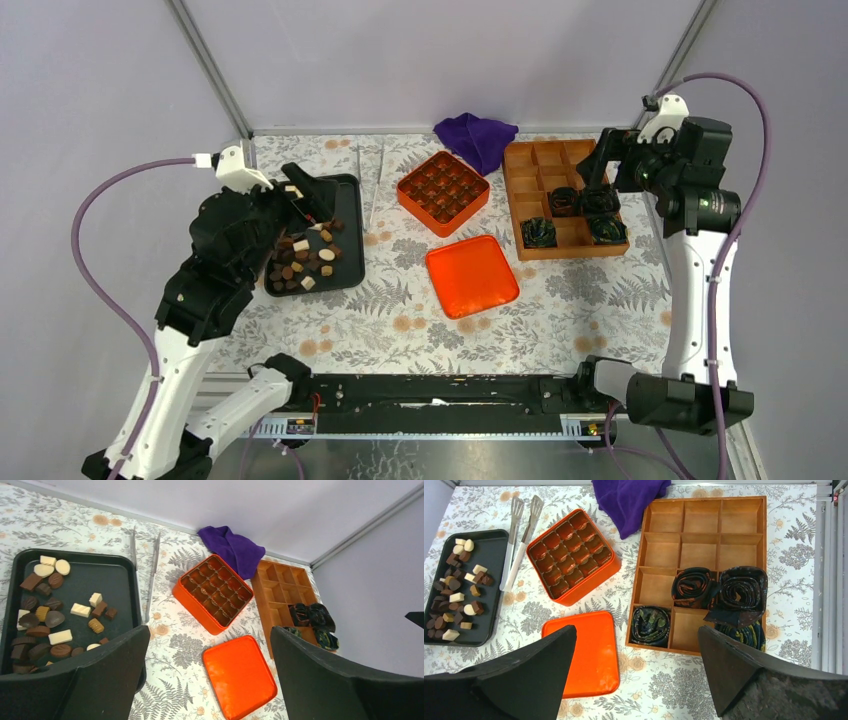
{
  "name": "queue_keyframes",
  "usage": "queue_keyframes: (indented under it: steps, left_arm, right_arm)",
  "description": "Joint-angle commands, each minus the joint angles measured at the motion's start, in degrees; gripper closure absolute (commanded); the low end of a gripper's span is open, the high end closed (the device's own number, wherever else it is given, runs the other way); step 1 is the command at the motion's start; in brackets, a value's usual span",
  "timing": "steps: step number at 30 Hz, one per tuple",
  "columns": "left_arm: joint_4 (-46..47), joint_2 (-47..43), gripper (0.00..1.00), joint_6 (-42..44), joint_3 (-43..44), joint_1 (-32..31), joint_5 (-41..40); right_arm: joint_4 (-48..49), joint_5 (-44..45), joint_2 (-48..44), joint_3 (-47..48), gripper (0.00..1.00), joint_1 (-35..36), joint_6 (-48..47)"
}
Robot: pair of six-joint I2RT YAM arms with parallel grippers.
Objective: Pack the chocolate
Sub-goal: Pick up the clamp at the center of the board.
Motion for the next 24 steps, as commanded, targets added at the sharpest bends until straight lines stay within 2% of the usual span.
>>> queue_keyframes:
  steps: [1, 5, 13, 15, 17, 19, 21, 24]
  left_arm:
    - [3.77, 1.0, 0.01, -1.23, 0.31, 5.33, 4.59]
    - [5.53, 2.25, 0.01, -3.19, -0.5, 10.63, 8.72]
    - [7.14, 10.0, 0.01, -5.88, 0.55, 17.51, 17.43]
    - [4.37, 14.3, 0.01, -3.32, 3.79, 14.2, 13.41]
    - [0.09, 20.71, 0.01, 1.18, 8.76, 6.51, 2.94]
    - [-4.6, 28.77, 0.01, 3.41, 15.09, 1.11, -2.94]
    - [-7.6, 36.93, 0.01, 4.38, 20.83, -2.57, -4.75]
    - [-4.62, 43.54, 0.01, 6.4, 24.07, -6.05, -3.96]
  right_arm:
    - [0.1, 2.09, 3.47, 4.88, 0.01, -0.67, 1.17]
    - [0.17, -2.45, 6.75, 6.14, 0.01, -1.13, -1.42]
    - [-5.24, -18.14, 13.22, 6.57, 0.01, -1.24, -16.94]
    - [-5.95, -20.46, 15.18, 7.08, 0.01, -1.27, -19.71]
    - [-7.1, -21.82, 17.22, 7.88, 0.01, -1.1, -23.47]
    - [-8.28, -21.88, 19.1, 8.68, 0.01, -0.85, -26.97]
    - [-9.12, -21.61, 20.91, 9.31, 0.01, -0.63, -29.81]
    - [-8.79, -22.26, 22.91, 9.42, 0.01, -0.46, -32.54]
